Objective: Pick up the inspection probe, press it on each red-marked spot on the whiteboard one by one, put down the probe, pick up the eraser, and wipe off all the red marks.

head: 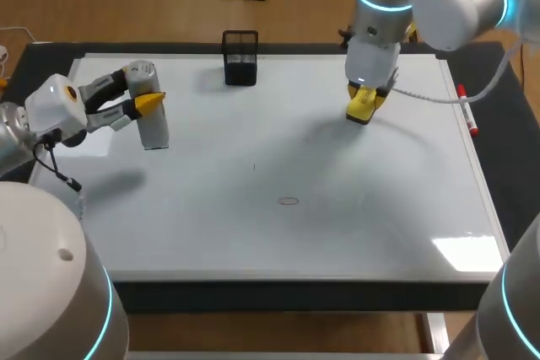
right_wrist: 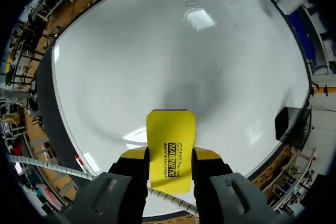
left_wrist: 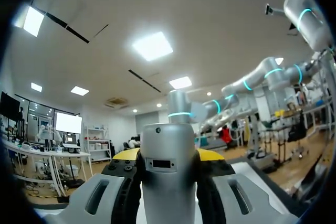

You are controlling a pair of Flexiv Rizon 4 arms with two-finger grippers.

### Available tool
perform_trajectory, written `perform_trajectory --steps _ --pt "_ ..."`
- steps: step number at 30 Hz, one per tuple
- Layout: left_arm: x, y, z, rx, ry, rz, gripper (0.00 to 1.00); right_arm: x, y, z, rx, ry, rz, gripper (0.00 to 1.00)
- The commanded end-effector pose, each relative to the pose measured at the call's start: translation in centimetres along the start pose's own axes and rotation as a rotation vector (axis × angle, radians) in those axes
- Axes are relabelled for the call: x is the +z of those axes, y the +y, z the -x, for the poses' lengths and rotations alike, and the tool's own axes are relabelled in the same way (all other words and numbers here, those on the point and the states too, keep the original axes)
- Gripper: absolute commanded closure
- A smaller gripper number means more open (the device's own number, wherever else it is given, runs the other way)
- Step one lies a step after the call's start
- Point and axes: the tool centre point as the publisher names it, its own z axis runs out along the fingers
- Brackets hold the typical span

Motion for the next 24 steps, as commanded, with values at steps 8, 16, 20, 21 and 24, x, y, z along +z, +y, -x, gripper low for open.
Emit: perform_trajectory --steps 8,16,20,21,24 --pt "0.0 -0.2 0.0 0.000 -0.001 0.000 1.00 -1.1 9.3 3.0 -0.118 0.038 -0.047 1.00" --pt "0.0 -0.2 0.0 0.000 -0.001 0.000 1.00 -1.4 15.5 4.6 -0.201 0.020 -0.062 1.00" --pt "0.0 -0.2 0.0 0.000 -0.001 0.000 1.00 -1.3 17.6 5.4 -0.239 0.025 -0.072 1.00" --pt "0.0 -0.2 0.0 0.000 -0.001 0.000 1.00 -1.2 18.2 5.6 -0.251 0.025 -0.070 1.00" --pt "0.0 -0.2 0.0 0.000 -0.001 0.000 1.00 -0.9 19.7 6.2 -0.266 0.026 -0.063 1.00"
